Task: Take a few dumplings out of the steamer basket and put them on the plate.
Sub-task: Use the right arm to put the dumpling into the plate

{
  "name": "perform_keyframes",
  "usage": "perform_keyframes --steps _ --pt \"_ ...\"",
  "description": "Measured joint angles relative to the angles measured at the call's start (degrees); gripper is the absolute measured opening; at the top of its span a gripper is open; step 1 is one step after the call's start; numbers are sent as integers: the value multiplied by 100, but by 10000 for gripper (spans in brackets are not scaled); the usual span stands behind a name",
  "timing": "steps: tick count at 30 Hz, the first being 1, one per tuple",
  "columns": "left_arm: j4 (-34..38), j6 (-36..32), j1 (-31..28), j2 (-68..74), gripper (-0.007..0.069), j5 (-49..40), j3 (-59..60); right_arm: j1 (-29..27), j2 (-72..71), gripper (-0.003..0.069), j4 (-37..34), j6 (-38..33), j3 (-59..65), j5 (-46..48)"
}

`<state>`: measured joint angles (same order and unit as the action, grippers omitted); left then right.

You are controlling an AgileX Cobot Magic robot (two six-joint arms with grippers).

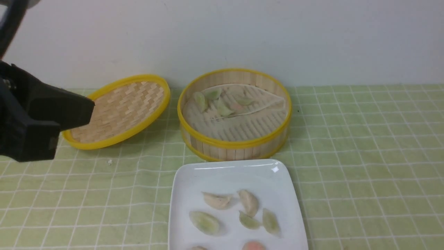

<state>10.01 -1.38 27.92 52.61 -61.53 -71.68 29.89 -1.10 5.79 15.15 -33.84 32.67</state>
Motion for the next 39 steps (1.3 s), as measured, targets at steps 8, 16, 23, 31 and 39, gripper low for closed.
perform_keyframes --steps 8,16,23,31,39 --pt "45 -29 0 -455 -6 149 424 0 0 -15 23 46 58 -260" --pt "69 -29 0 -1977 -6 1722 1769 0 0 -15 23 46 58 -286" --pt "93 30 0 -2832 -6 2500 2576 0 0 -15 23 34 58 -292" --pt "100 32 0 -2959 -6 2520 2829 0 0 -15 23 25 58 -294" --pt "84 -51 0 -2959 -6 2462 2829 0 0 -15 23 25 58 -294"
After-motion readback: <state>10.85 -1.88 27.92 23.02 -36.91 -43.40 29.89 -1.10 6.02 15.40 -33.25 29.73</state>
